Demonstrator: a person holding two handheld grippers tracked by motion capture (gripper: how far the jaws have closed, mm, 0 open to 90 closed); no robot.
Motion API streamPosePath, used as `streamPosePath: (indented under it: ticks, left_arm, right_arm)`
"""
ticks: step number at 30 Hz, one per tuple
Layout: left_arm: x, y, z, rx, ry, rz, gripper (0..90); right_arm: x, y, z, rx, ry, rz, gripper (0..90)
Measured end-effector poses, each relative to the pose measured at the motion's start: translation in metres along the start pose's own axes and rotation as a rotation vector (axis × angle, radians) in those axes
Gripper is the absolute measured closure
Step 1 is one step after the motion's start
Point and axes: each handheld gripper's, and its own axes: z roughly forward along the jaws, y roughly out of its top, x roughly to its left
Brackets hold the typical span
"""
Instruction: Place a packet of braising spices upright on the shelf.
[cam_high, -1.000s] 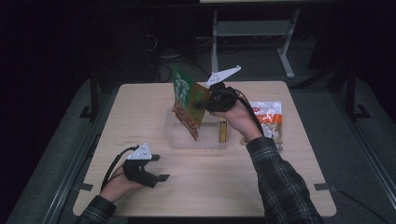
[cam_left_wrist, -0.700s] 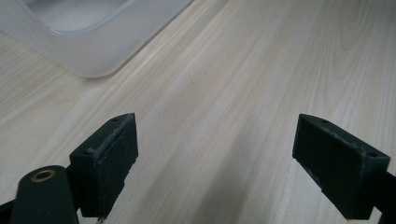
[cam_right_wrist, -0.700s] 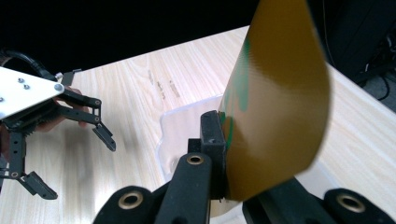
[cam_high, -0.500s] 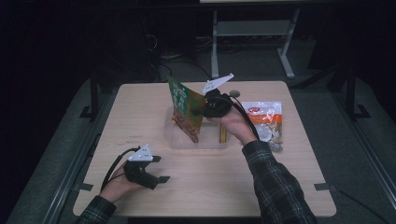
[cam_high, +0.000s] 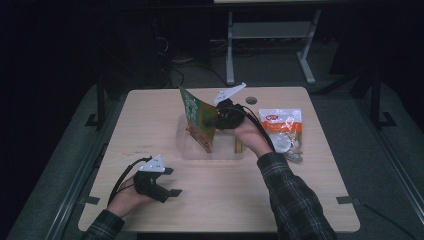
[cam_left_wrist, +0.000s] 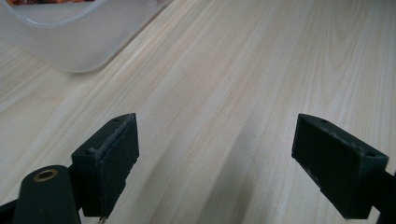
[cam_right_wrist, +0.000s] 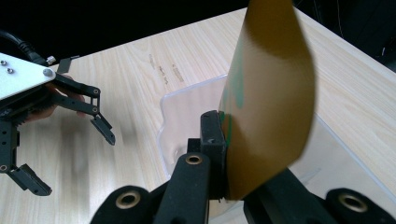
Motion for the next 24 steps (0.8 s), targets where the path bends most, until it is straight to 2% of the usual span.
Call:
streamPosePath:
  ticks: [2,6,9,11,13,16,24]
  left_arm:
    - [-0.001,0.000,0.001,0.008,-0.004,-0.002,14.2]
    - [0.000,0.001,0.003,0.028,-0.026,-0.024,14.3]
    - [0.000,0.003,0.002,0.023,-0.038,-0.031,14.1]
    - [-0.001,0.004,0.001,0.019,-0.044,-0.040,13.3]
    - [-0.001,0.004,0.001,0.019,-0.052,-0.034,13.1]
    - [-0.003,0.004,0.003,0.036,-0.059,-0.038,12.8]
    - [-0.007,0.005,0.005,0.060,-0.053,-0.044,12.8]
  right_arm:
    - [0.000,0.000,0.000,0.002,-0.007,-0.007,88.3]
    - [0.002,0.001,-0.004,-0.017,-0.003,0.008,75.2]
    - [0.004,0.001,-0.008,-0.039,0.009,0.022,61.7]
    - [0.008,0.000,-0.011,-0.054,-0.018,0.020,46.6]
    - [0.010,0.000,-0.014,-0.052,-0.038,0.023,38.8]
    - [0.013,-0.001,-0.020,-0.059,-0.031,0.032,33.1]
    - [0.026,-0.013,-0.034,-0.059,-0.029,0.013,28.5]
